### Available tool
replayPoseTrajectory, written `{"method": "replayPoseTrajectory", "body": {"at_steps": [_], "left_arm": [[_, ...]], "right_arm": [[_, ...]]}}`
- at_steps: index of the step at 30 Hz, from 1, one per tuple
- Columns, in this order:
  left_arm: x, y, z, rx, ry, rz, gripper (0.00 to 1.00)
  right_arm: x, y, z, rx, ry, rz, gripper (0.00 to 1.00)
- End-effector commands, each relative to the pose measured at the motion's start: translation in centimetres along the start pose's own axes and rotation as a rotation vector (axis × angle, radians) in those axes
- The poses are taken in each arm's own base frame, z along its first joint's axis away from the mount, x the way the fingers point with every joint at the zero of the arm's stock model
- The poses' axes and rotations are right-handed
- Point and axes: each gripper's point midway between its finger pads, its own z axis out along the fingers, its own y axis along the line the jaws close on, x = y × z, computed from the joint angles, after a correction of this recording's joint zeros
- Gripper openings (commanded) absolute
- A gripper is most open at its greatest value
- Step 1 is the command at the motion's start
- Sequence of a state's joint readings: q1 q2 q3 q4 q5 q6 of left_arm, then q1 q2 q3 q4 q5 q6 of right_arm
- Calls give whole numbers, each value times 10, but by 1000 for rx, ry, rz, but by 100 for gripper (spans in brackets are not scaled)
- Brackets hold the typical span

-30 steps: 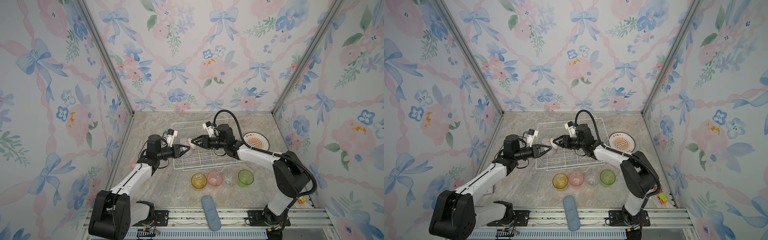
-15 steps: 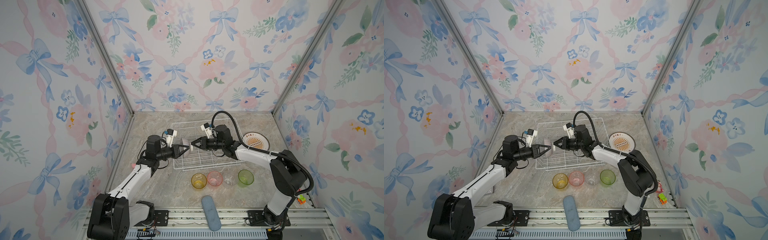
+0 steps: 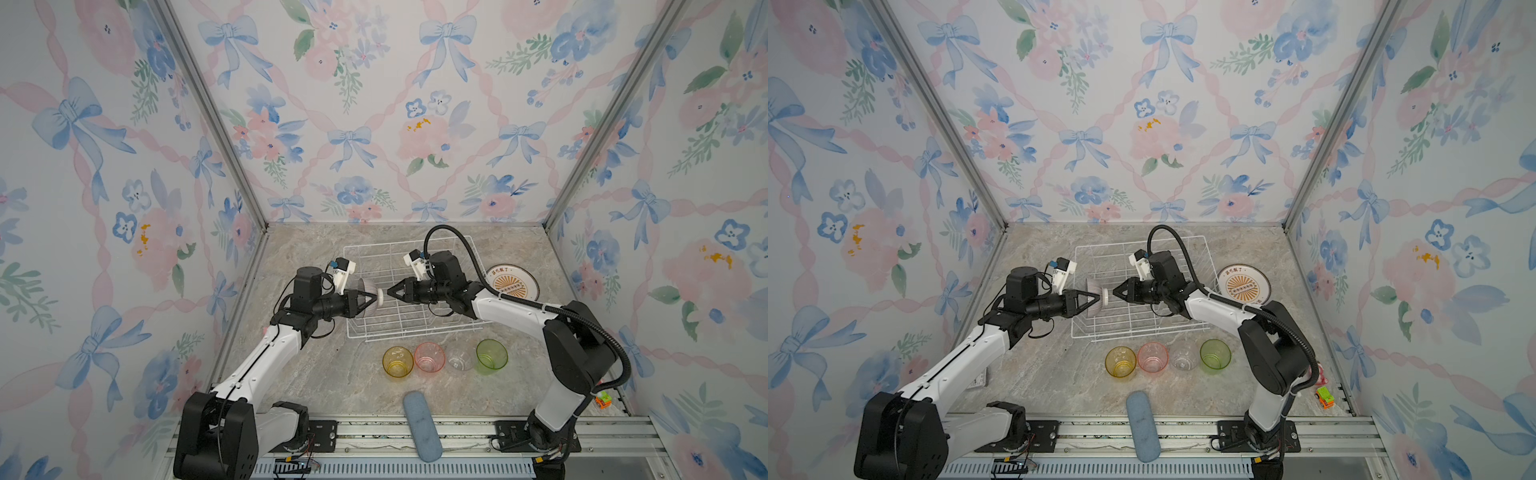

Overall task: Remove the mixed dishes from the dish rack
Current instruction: 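Open and withdraw the right gripper while the left gripper carries the bowl toward the glasses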

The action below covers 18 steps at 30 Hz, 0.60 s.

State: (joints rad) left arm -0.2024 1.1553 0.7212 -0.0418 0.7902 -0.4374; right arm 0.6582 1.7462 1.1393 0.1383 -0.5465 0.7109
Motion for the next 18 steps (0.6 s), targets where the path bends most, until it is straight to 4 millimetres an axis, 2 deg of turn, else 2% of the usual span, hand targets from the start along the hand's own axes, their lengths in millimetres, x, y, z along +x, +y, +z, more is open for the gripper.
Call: {"method": "replayPoseTrajectory", "body": {"at_steps": [1, 5, 6, 14, 18], "left_arm": [[-20, -17, -13, -14, -42, 109, 0], [-22, -21, -23, -57, -42, 132, 0], [-22, -22, -25, -63, -43, 136, 0], [-16, -27, -42, -161, -35, 151, 0], [-9, -27, -53, -259, -20, 165, 0]], "right_arm": [[-16, 11, -20, 36, -37, -69, 23], [-15, -3, -31, 111, -28, -102, 23], [-19, 3, -41, 118, -43, -121, 23], [-13, -10, -72, 242, -32, -183, 23], [-12, -8, -87, 269, -46, -206, 23]]}}
